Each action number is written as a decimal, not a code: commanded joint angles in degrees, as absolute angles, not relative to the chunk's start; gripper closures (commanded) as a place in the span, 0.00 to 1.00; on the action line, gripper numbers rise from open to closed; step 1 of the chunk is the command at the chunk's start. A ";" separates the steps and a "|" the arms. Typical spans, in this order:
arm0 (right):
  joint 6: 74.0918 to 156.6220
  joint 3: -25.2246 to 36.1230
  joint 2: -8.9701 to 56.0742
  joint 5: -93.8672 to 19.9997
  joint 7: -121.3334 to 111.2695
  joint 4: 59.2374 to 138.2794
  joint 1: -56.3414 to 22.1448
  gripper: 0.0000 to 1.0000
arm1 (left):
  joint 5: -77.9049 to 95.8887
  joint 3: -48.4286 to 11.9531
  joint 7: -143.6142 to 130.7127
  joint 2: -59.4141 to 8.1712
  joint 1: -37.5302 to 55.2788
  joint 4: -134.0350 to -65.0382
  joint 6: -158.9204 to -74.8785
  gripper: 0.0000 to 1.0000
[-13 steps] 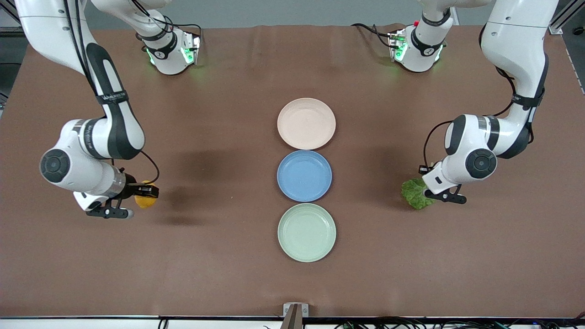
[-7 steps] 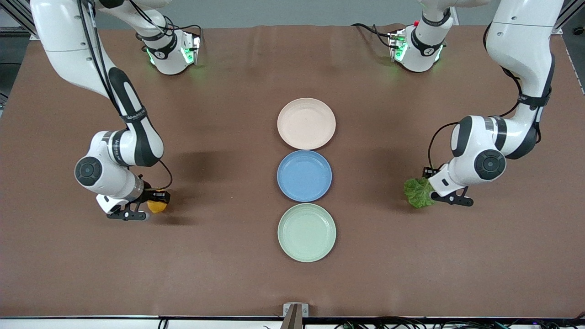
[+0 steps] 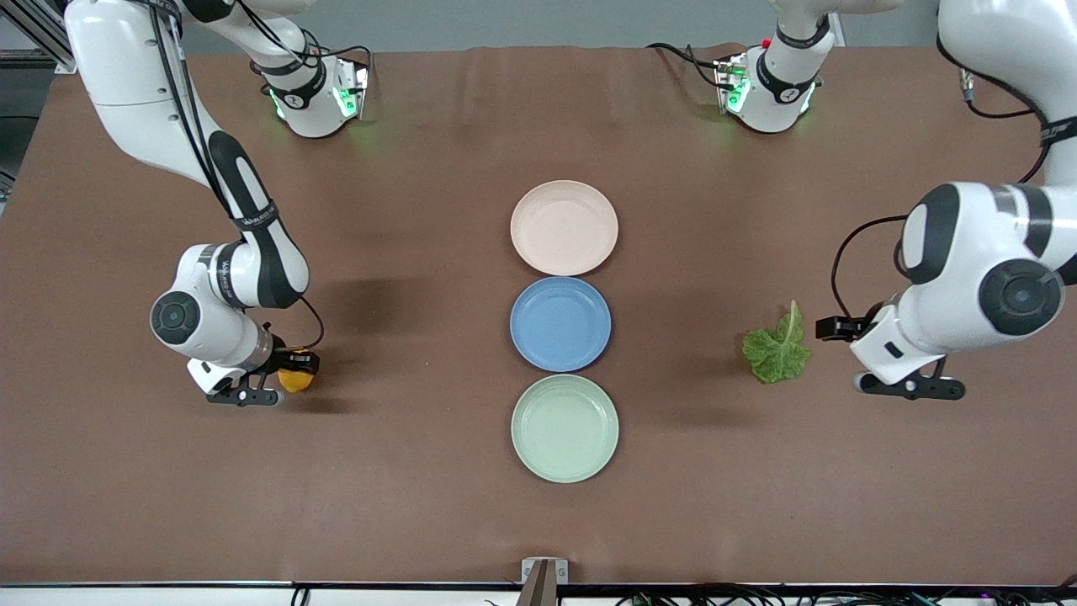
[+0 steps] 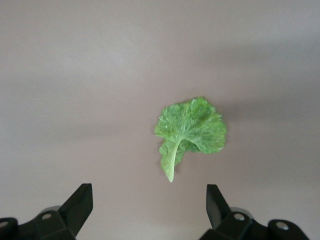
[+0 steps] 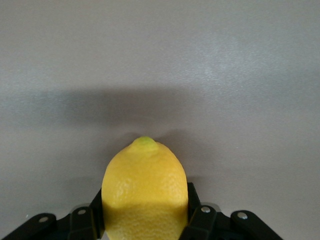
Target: Pick lemon and lettuce from plates
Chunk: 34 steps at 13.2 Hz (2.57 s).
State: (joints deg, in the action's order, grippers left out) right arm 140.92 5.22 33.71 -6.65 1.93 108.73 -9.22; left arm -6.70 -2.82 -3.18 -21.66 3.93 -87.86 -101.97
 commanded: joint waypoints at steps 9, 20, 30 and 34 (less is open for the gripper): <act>121.18 5.54 31.20 -2.48 1.85 94.62 -8.27 0.00 | -6.94 -2.20 -0.07 -10.56 2.81 -83.14 -96.07 0.00; 88.69 5.89 21.10 0.44 -0.35 79.72 -1.85 0.00 | -0.79 -2.72 -3.34 -1.59 0.44 -87.89 -89.74 0.00; 82.81 5.45 20.31 -0.96 -0.27 75.06 -0.17 0.00 | -2.29 -4.66 -5.62 6.67 0.61 -96.06 -91.94 0.00; 83.22 5.62 15.84 -2.10 -0.26 79.70 0.35 0.00 | -2.29 -5.18 -5.80 7.38 0.53 -97.21 -91.85 0.00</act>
State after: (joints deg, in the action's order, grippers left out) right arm 82.05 6.44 20.32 -0.98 -0.51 74.97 -0.97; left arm -1.41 -4.54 -4.85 5.80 0.72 -95.64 -91.21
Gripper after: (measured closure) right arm 0.000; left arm 0.000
